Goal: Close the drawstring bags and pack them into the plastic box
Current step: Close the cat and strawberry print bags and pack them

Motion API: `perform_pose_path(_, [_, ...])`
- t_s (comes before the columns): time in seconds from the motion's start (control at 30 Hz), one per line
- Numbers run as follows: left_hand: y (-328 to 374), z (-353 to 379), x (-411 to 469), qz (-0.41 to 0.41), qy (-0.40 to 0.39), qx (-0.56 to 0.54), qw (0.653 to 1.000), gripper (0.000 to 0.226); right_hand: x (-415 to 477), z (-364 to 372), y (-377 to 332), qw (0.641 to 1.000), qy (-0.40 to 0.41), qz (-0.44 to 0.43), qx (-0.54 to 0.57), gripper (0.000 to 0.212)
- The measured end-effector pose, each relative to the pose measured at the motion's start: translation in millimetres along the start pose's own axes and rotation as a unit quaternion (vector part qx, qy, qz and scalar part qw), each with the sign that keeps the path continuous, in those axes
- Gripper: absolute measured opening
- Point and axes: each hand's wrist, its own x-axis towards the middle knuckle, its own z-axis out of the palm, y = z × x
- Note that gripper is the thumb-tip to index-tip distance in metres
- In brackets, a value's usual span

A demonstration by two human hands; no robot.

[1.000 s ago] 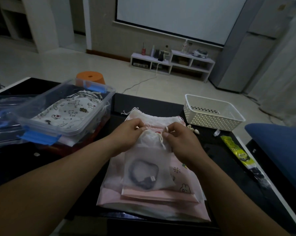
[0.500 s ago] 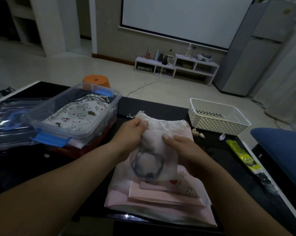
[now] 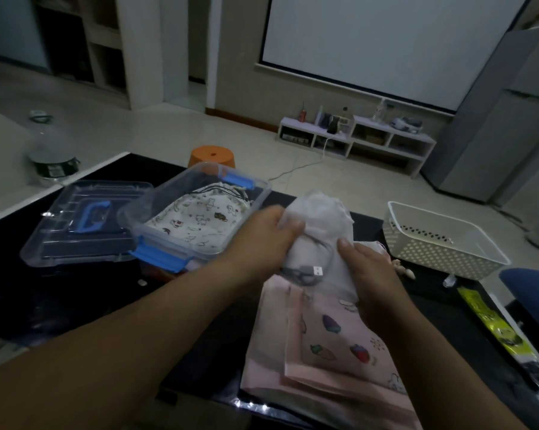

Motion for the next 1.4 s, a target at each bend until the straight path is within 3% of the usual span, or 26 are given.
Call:
perform_pose_path(0.1, [15,-39,13,0.016,0.056,0.059,0.997,0.022,2,29,-13,0.999,-0.011,-0.037,-0.001,0.026])
perform_pose_path(0.23, [8,-94,32,0.025,0.12,0.118,0.985,0.023,7,82,-32,0.987,-0.002,-0.158,-0.038,0.045])
perform_pose_path(0.4, [-15,-151,40,-0.02,0.153,0.227,0.962,0.018,36,144,-50,0.955,0.022,-0.211,-0.206,0.009])
perform_pose_path(0.47, [-26,-164,41,-0.061,0.135,0.309,0.939,0.03,47,155,-44,0.912,-0.015,-0.207,-0.353,0.02])
perform_pose_path(0.53, [-32,-164,41,-0.07,0.124,0.386,0.912,0.041,50,157,-33,0.846,0.0,-0.224,-0.484,0.04])
perform_pose_path(0.63, [-33,-154,39,-0.022,0.074,0.377,0.923,0.023,47,156,-26,0.738,0.025,-0.329,-0.588,0.04])
perform_pose_path(0.77, [-31,-138,39,-0.074,-0.077,0.44,0.892,0.021,49,171,-31,0.679,-0.146,-0.273,-0.666,0.065])
perform_pose_path(0.83, [-33,-133,39,-0.11,-0.109,0.454,0.878,0.025,54,179,-39,0.676,-0.185,-0.229,-0.675,0.068])
perform_pose_path(0.93, [-33,-129,43,-0.121,-0.085,0.449,0.881,0.026,52,185,-48,0.657,-0.195,-0.206,-0.698,0.053])
perform_pose_path(1.03, [-35,-123,50,-0.15,-0.081,0.451,0.876,0.033,53,183,-51,0.68,-0.051,-0.296,-0.668,0.027])
perform_pose_path(1.1, [-39,-118,56,-0.184,-0.084,0.441,0.875,0.045,56,184,-56,0.701,-0.01,-0.293,-0.65,0.011])
perform_pose_path(1.2, [-38,-112,61,-0.242,-0.092,0.429,0.866,0.055,63,199,-70,0.684,-0.062,-0.209,-0.696,0.039])
perform_pose_path(1.27, [-37,-112,62,-0.233,-0.102,0.45,0.856,0.041,68,213,-79,0.674,-0.117,-0.146,-0.715,0.055])
perform_pose_path(1.4, [-39,-117,60,-0.228,-0.142,0.474,0.838,0.036,84,234,-77,0.719,-0.187,-0.073,-0.665,0.052])
